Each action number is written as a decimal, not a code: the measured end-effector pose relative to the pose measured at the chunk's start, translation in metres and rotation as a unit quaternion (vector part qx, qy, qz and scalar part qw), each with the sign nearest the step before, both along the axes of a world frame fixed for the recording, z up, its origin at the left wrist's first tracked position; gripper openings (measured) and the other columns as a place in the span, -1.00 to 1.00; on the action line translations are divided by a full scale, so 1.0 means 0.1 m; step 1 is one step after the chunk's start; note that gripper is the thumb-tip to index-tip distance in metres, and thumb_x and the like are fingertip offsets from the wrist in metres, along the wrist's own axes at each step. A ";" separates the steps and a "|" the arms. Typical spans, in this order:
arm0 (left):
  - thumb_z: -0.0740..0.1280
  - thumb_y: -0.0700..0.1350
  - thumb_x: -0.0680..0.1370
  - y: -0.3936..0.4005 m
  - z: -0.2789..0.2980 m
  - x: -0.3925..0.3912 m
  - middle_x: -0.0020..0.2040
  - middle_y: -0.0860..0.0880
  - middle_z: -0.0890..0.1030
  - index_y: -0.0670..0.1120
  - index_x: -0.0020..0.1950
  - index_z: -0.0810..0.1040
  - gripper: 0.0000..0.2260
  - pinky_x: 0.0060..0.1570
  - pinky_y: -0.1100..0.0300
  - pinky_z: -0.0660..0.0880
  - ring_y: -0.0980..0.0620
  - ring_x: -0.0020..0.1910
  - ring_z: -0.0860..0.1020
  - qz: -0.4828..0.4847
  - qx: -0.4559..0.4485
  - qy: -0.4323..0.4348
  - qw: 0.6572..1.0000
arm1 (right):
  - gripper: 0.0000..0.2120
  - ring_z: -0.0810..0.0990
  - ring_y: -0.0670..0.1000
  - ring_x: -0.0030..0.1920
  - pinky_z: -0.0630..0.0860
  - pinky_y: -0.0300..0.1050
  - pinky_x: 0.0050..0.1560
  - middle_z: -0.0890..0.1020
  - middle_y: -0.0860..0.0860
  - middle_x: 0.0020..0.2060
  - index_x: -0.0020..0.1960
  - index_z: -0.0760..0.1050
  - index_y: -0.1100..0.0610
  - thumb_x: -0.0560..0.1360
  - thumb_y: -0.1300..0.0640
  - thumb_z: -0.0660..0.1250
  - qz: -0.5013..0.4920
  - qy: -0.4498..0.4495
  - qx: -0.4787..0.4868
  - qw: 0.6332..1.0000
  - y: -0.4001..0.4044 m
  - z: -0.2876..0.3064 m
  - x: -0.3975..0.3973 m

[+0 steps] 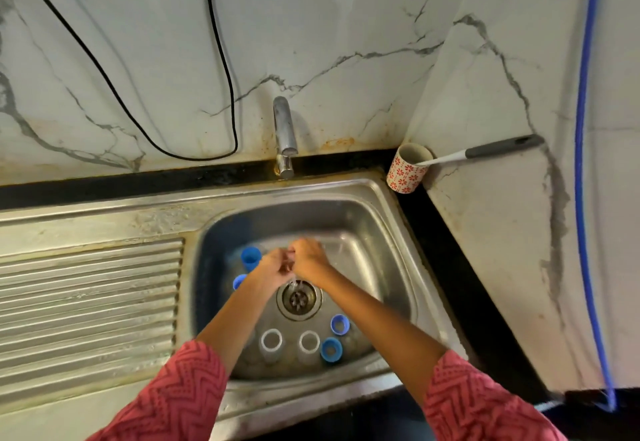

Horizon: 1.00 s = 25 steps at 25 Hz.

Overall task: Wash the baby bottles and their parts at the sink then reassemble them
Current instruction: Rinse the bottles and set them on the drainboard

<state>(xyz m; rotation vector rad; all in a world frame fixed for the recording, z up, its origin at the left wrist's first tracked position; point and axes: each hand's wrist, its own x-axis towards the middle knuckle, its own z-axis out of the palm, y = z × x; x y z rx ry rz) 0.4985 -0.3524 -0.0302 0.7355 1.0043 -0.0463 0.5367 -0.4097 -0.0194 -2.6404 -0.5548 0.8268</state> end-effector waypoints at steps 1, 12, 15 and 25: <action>-0.01 -0.35 0.60 0.01 0.04 -0.02 -0.68 -0.03 0.39 -0.20 -0.30 0.31 -0.71 -0.56 0.31 0.43 0.12 -0.72 0.38 -0.019 0.001 -0.008 1.000 | -0.73 0.54 0.15 0.14 0.40 -0.06 -0.03 0.54 0.24 0.18 0.21 0.49 0.31 0.58 0.22 0.18 -0.017 -0.007 0.011 1.000 -0.04 0.02 0.00; 0.15 -0.12 0.64 -0.28 0.27 -0.46 -0.06 -0.16 0.57 -0.19 0.07 0.49 -0.81 0.08 -0.04 0.49 -0.04 -0.13 0.59 -0.131 0.038 -0.123 0.983 | -0.82 0.59 0.13 0.03 0.52 -0.04 0.00 0.62 0.13 -0.02 0.05 0.56 0.15 0.54 0.13 0.23 0.048 -0.164 0.109 0.979 -0.63 0.30 -0.25; 0.20 -0.19 0.60 -0.30 0.22 -0.52 -0.15 -0.14 0.57 -0.21 0.03 0.49 -0.88 0.09 0.01 0.53 0.01 -0.21 0.56 -0.158 0.096 -0.119 0.975 | -0.71 0.61 0.08 -0.01 0.55 -0.10 0.00 0.64 0.12 -0.01 0.16 0.49 0.09 0.46 0.13 0.37 0.053 -0.122 0.109 0.985 -0.62 0.22 -0.24; 0.24 -0.46 0.50 -0.11 0.00 -0.40 -0.26 -0.17 0.53 -0.24 -0.17 0.50 -0.83 -0.50 0.32 0.53 -0.04 -0.35 0.51 -0.113 0.222 -0.034 0.968 | -0.72 0.60 0.02 -0.13 0.48 -0.42 -0.18 0.64 0.16 -0.05 0.13 0.51 0.30 0.43 0.35 0.39 -0.035 0.002 0.311 0.950 -0.59 -0.05 -0.19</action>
